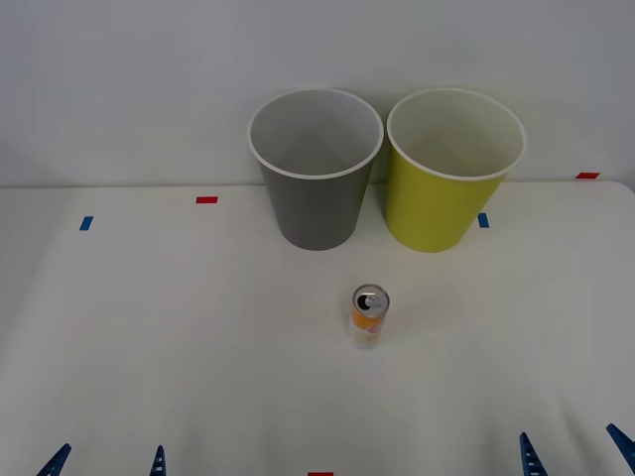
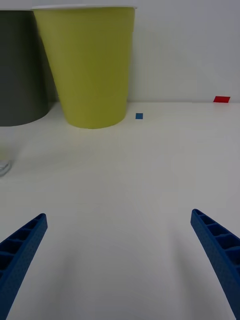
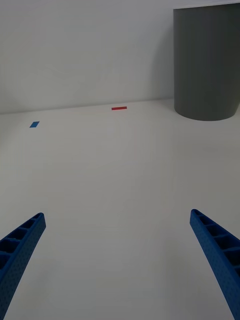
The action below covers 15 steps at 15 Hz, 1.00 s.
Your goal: Put cans in the gray bin and PET bottles in the light green bin.
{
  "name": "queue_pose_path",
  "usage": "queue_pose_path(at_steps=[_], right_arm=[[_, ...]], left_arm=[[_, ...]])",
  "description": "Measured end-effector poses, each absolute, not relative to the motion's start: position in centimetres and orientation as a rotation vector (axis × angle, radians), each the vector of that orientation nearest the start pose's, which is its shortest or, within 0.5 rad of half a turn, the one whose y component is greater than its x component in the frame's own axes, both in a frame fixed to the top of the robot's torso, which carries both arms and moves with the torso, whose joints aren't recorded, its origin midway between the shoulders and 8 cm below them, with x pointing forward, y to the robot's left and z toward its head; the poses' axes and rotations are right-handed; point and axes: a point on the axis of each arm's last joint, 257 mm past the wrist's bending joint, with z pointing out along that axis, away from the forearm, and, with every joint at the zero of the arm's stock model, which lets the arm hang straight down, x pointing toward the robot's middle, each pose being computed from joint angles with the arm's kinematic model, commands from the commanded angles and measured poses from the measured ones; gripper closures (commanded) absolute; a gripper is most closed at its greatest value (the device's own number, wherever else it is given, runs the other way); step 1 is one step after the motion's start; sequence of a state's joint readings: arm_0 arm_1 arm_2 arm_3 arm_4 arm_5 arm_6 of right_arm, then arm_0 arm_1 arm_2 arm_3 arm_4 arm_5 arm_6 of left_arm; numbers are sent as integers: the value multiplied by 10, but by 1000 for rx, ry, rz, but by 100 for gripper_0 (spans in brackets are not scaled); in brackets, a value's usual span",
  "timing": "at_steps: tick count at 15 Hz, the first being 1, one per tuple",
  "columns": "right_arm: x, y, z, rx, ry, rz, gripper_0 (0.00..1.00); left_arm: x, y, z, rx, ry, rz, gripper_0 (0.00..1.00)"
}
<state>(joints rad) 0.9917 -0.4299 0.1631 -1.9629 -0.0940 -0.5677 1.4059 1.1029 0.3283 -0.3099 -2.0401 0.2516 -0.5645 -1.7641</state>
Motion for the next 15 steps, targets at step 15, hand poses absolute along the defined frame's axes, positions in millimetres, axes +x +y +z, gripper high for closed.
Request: queue_pose_path(at_steps=[15], right_arm=[[270,-188,-239,-293,1467,300,0]], left_arm=[[207,251,-271,29,1666,57,0]])
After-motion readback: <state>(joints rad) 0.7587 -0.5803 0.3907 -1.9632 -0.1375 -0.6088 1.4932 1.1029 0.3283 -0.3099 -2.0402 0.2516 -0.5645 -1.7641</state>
